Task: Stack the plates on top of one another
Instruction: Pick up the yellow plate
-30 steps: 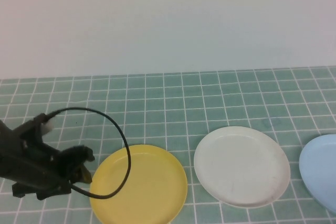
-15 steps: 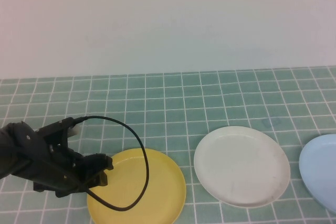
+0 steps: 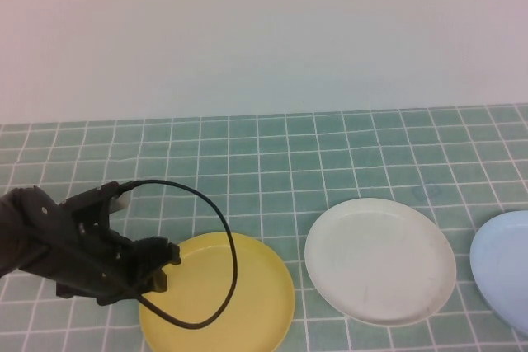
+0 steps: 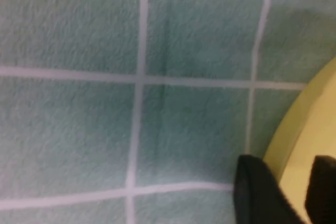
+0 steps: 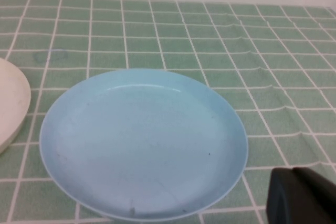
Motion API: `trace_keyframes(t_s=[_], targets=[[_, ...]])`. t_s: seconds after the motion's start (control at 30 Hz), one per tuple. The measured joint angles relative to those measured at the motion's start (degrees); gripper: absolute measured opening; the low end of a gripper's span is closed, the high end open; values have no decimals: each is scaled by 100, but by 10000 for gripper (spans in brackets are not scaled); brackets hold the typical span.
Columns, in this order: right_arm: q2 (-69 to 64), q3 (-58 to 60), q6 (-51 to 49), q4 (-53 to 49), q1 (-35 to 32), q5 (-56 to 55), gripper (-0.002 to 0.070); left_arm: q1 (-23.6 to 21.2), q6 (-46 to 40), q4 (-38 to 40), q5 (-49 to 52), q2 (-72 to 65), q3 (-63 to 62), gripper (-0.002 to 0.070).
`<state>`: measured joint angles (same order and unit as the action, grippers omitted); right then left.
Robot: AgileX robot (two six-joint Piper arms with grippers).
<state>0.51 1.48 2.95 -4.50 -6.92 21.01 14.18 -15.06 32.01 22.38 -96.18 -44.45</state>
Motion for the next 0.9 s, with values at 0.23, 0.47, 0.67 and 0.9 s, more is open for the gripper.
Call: trace_keyframes(t_s=[0.23, 0.47, 0.67, 0.9], targets=[[0, 0, 0, 0, 0, 0, -2, 0, 0, -58, 641, 0, -856, 0], [0, 0, 0, 0, 0, 0, -2, 0, 13, -293, 1744, -12, -2020, 0], [0, 0, 0, 0, 0, 0, -2, 0, 237, -753, 2230, -103, -2110, 125], [0, 0, 0, 0, 0, 0, -2, 0, 237, -767, 2232, -590, -2110, 335]])
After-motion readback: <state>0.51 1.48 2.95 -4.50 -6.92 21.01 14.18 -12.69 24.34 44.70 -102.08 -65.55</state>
